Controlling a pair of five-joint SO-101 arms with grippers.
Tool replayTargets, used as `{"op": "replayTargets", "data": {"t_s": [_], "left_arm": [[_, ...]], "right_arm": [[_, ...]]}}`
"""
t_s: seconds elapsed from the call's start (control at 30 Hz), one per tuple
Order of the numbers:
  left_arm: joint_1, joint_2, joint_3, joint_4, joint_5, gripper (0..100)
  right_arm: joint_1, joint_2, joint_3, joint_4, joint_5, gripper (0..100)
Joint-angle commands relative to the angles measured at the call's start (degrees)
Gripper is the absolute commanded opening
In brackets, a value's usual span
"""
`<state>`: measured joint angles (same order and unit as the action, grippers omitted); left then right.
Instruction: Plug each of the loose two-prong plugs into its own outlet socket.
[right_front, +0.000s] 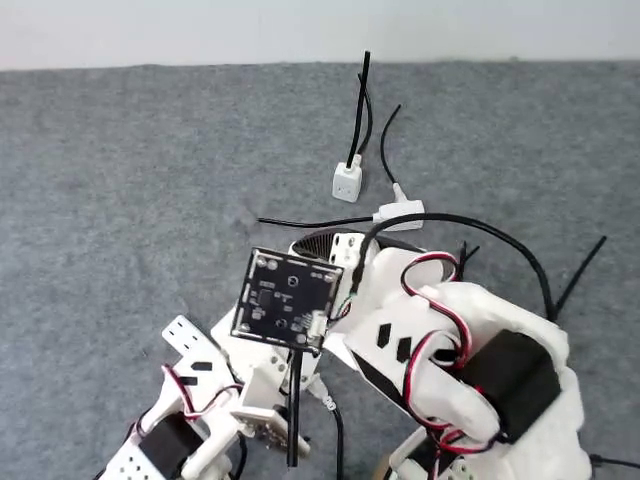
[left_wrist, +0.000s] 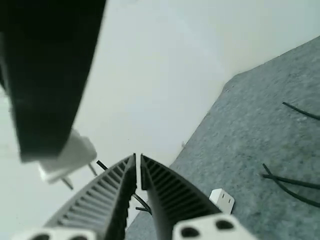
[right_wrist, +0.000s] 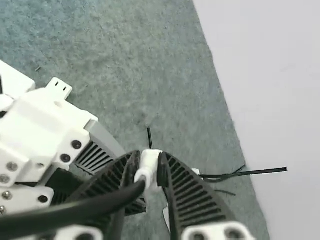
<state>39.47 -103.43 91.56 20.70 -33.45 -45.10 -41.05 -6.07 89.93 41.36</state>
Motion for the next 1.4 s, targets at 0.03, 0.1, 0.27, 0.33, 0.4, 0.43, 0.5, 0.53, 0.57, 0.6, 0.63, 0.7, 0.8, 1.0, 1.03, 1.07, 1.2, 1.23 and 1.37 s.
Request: {"op": "replayTargets", "data": {"t_s": [0.03, 0.1, 0.27, 0.33, 0.4, 0.43, 0.5, 0.53, 0.57, 0.6, 0.63, 0.7, 0.8, 1.0, 1.03, 1.07, 1.2, 1.23, 1.37], "left_arm": [[0.4, -1.1, -4.2, 0.3, 0.6, 1], [0.3, -1.1, -5.1, 0.4, 0.6, 1], [0.0, -1.0, -5.1, 0.4, 0.6, 1], [-0.1, -1.0, -4.5, 0.3, 0.5, 1], [-1.9, -1.0, -4.4, 0.0, 0.5, 1], [-2.8, -1.0, -4.4, -0.1, 0.5, 1], [-4.7, -1.0, -4.4, -1.3, 0.7, 1], [-5.5, -1.0, -4.4, -1.9, 0.8, 1], [-5.8, -1.0, -4.4, -2.2, 0.9, 1], [-5.9, -1.0, -4.4, -2.2, 0.9, 1], [-5.9, -1.0, -4.3, -2.1, 0.9, 1], [-6.1, -1.0, -4.0, -2.1, 0.9, 1], [-6.2, -1.0, -3.7, -2.1, 0.9, 1], [-6.2, -1.0, -3.6, -2.1, 0.9, 1], [-6.2, -1.0, -3.6, -2.1, 0.9, 1], [-6.2, -1.0, -3.6, -2.0, 0.9, 1], [-6.2, -1.0, -3.6, -2.0, 0.9, 1], [-6.2, -1.0, -3.6, -2.0, 0.9, 1], [-6.1, -1.0, -2.3, -2.0, 0.9, 1]], "right_arm": [[0.1, -0.3, -0.1, -0.4, 1.1, 0.9], [0.1, -0.3, 0.2, -0.3, 1.1, 0.9], [0.1, -0.8, 1.1, 0.0, 0.8, 0.9], [0.1, -0.8, 1.1, 0.6, 0.7, 0.9], [0.1, -0.9, 1.1, 1.5, 0.7, 0.9], [0.0, -0.9, 1.1, 2.0, 0.7, 0.9], [0.0, -0.9, 1.1, 2.6, 0.7, 0.9], [0.0, -0.9, 1.1, 2.9, 0.7, 0.9], [0.0, -0.9, 1.1, 2.9, 0.7, 0.9], [0.0, -1.0, 1.0, 3.4, 0.7, 0.9], [0.0, -1.0, 0.9, 3.9, 0.7, 0.9], [0.0, -1.2, 0.9, 4.6, 0.7, 0.9], [0.0, -3.0, 1.1, 5.2, 0.6, 0.9], [0.0, -6.4, 1.2, 5.4, -1.7, 0.9], [0.0, -6.5, 1.3, 5.4, -1.7, 0.9], [0.0, -6.5, 1.6, 5.4, -1.8, 0.9], [0.0, -7.0, 4.6, 4.7, -1.8, 0.9], [0.1, -7.0, 5.1, 4.7, -1.8, 0.9], [0.1, -7.0, 5.7, 4.7, -1.8, 0.9]]}}
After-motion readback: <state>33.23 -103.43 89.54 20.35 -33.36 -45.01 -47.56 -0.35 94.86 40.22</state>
